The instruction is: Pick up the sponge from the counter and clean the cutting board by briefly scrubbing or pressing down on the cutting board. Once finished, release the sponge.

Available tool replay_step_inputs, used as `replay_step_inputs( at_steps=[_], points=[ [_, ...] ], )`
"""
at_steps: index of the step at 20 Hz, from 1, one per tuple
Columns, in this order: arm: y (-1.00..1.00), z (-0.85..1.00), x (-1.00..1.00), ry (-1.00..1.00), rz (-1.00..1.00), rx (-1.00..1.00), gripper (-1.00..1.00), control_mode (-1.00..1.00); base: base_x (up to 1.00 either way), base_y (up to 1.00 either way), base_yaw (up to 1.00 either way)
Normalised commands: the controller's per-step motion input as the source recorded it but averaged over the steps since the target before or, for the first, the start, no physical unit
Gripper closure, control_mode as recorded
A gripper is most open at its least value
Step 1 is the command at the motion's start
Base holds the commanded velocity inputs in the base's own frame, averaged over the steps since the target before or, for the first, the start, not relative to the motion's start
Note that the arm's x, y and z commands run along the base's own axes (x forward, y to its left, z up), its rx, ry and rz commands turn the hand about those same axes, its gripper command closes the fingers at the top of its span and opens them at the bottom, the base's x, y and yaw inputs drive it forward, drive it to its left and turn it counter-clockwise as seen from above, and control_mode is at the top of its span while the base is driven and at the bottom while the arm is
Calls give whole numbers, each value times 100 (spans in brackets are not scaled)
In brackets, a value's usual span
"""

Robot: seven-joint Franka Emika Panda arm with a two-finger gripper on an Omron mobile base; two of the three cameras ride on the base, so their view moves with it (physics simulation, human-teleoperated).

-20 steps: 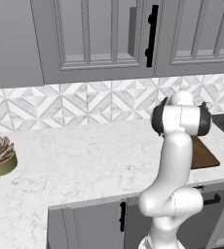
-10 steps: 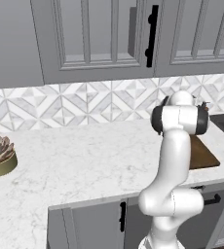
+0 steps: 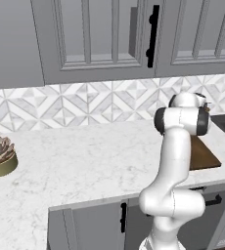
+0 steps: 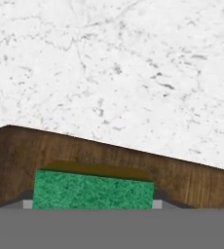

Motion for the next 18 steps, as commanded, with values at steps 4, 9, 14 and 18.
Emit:
replay_step_inputs(
  at_steps=[4,9,14,18],
  points=[
    [-12,-19,-93,-4,-3,9,100,-100,0,0,0],
    [0,-22,-100,-12,-1,2,100,-100,0,0,0],
    [13,-28,-100,-17,0,-2,100,-100,0,0,0],
    [16,-32,-100,-17,0,-3,100,-100,0,0,0]
  ],
)
